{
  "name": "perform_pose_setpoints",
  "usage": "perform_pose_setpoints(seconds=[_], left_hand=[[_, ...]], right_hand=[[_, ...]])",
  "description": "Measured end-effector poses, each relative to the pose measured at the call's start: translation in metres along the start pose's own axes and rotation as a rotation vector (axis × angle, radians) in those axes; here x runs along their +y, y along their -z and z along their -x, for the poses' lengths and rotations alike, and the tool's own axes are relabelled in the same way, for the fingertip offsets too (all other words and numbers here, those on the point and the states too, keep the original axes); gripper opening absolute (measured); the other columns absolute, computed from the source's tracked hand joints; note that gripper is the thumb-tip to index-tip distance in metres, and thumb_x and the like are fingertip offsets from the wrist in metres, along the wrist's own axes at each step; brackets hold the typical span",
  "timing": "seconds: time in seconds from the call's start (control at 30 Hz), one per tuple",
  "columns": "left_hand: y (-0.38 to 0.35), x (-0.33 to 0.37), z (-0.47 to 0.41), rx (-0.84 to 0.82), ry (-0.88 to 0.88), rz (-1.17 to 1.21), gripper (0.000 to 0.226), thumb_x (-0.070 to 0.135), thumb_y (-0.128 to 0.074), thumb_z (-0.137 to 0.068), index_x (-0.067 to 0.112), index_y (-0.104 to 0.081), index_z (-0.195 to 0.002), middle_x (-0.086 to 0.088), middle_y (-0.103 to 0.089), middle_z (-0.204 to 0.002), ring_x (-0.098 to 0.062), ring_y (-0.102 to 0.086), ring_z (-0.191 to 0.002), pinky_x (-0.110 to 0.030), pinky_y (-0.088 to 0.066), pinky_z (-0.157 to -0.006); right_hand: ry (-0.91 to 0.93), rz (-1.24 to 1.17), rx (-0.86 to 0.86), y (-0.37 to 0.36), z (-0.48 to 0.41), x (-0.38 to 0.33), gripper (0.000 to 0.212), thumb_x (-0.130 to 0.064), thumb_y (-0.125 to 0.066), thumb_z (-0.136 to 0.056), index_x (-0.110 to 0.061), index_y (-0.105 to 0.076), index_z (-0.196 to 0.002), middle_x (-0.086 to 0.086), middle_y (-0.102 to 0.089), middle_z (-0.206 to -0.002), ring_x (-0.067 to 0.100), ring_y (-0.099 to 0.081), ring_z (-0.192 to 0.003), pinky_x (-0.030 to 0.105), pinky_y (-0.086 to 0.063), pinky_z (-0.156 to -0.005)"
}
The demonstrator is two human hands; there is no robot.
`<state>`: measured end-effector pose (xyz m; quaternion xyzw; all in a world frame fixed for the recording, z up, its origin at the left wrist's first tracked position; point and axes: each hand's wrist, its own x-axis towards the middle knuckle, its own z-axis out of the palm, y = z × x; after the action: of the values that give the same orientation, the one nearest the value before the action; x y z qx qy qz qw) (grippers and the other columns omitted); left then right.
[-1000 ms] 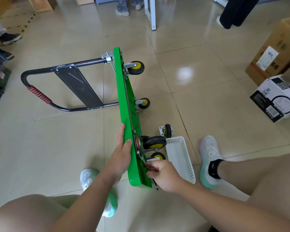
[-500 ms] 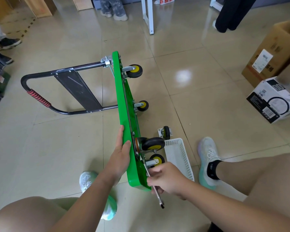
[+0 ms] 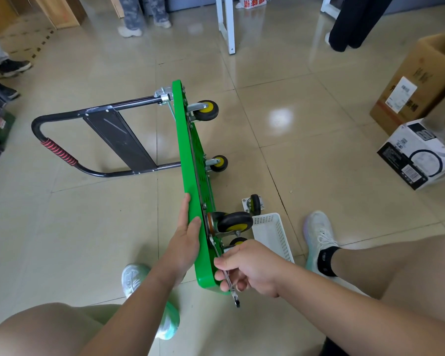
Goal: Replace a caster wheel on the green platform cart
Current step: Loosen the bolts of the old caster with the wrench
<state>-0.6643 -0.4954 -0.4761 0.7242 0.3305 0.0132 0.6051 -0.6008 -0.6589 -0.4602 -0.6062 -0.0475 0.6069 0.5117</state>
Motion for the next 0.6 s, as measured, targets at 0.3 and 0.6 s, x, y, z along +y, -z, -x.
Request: perform_pose_setpoints(seconds=[0.3, 0.6], left_hand=[[0.000, -0.001, 0.000, -0.008, -0.001, -0.004, 0.057, 0.033, -0.030, -0.112, 0.067, -0.011, -0.153, 0.014, -0.043, -0.155, -0.011, -0.051, -0.132, -0.045, -0.037, -0.120], [0.001, -0.004, -0.002, -0.010, -0.008, 0.006, 0.057, 0.035, -0.031, -0.111, 0.070, -0.010, -0.151, 0.016, -0.041, -0.157, -0.013, -0.049, -0.136, -0.045, -0.036, -0.121]], right_hand=[[0.089, 0.372, 0.191, 0.013, -0.022, 0.030, 0.025, -0.010, -0.071, -0.087, -0.013, -0.076, -0.112, 0.000, -0.076, -0.085, 0.013, -0.074, -0.072, 0.022, -0.057, -0.069], [0.209, 0.484, 0.274, 0.024, -0.046, 0.060, 0.033, -0.010, -0.066, -0.093, -0.028, -0.074, -0.120, -0.010, -0.073, -0.114, 0.012, -0.065, -0.108, 0.027, -0.047, -0.101]])
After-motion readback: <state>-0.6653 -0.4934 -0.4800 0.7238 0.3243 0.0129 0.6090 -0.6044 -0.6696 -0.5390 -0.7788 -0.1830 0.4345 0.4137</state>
